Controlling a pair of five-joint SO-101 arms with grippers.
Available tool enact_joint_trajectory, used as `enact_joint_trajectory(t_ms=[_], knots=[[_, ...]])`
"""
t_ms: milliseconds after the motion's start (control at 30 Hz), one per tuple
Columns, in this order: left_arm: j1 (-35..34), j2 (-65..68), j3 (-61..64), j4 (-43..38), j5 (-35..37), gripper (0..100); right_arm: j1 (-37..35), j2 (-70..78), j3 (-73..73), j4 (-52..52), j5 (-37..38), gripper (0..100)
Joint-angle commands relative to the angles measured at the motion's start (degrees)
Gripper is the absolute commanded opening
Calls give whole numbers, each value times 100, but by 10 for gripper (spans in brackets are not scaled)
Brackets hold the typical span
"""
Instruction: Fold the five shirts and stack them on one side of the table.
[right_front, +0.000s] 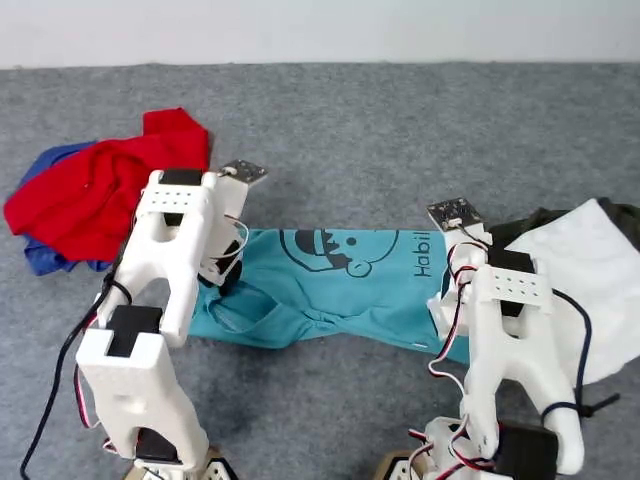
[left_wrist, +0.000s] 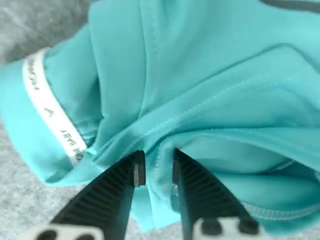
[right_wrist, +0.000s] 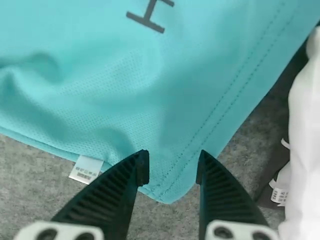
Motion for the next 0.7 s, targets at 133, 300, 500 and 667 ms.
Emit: enact_joint_trajectory(t_ms=[133, 300, 500, 667], knots=[[9, -123, -963, 70, 457, 108, -57, -13, -123, 40, -70, 165], [70, -132, -989, 949, 369, 107, -57, -13, -123, 40, -70, 165], [352, -721, -523, 1319, -18, 104, -57, -13, -79, 4, -62, 165], [976, -1653, 347, 1319, -167, 105, -57, -13, -35, -4, -53, 165]])
